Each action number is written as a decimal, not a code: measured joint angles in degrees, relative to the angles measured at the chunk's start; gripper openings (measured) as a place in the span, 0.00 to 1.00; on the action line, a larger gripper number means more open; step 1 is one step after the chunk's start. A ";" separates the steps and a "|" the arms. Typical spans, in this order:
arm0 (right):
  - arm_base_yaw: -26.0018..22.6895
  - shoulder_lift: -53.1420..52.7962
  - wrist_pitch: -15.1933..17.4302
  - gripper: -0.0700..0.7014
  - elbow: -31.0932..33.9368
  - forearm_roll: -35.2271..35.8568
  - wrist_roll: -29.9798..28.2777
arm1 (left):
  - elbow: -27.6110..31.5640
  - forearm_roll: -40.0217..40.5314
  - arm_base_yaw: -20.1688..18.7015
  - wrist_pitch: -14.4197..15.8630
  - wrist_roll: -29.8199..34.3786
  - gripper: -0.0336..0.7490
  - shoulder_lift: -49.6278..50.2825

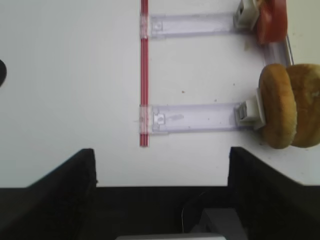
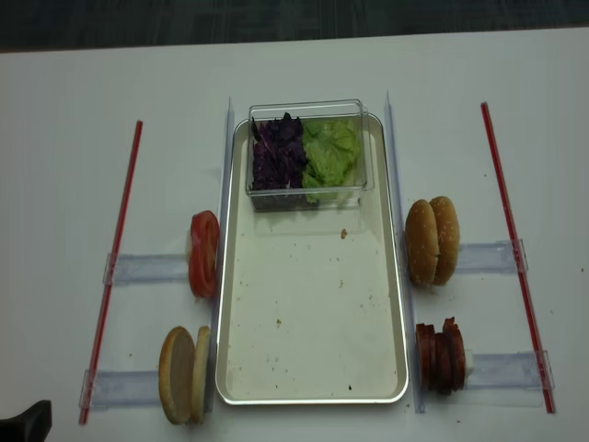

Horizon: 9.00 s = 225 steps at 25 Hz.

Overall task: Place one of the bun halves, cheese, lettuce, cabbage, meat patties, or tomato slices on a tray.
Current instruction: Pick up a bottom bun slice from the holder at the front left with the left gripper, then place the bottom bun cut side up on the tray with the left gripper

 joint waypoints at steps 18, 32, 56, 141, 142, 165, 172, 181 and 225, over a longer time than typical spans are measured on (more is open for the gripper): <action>0.00 0.00 0.00 0.56 0.00 0.00 0.00 | -8.15 -5.86 0.00 -1.22 1.48 0.69 33.13; 0.00 0.00 0.00 0.56 0.00 0.00 0.00 | -9.09 -10.76 -2.14 -1.56 -1.03 0.69 34.44; 0.00 0.00 0.00 0.56 0.00 0.00 0.00 | -19.76 1.50 -46.01 -9.21 -40.86 0.67 56.79; 0.00 0.00 0.00 0.56 0.00 0.00 0.00 | -14.62 6.38 -46.00 -16.80 -45.12 0.13 70.53; 0.00 0.00 0.00 0.56 0.00 0.00 0.00 | -14.73 6.38 -46.00 -16.52 -45.12 0.13 70.53; 0.00 0.00 0.00 0.56 0.00 0.00 0.00 | -28.98 7.79 -39.30 -3.49 -37.57 0.13 66.00; 0.00 0.00 0.00 0.56 0.00 0.00 0.00 | -31.36 4.48 -31.14 -2.90 -29.69 0.13 66.00; 0.00 0.00 0.00 0.56 0.00 0.00 0.00 | -31.36 3.35 -27.29 -2.71 -24.33 0.13 66.00; 0.00 0.00 0.00 0.56 0.00 0.00 0.00 | -29.14 -56.05 -23.67 -22.31 17.60 0.12 69.47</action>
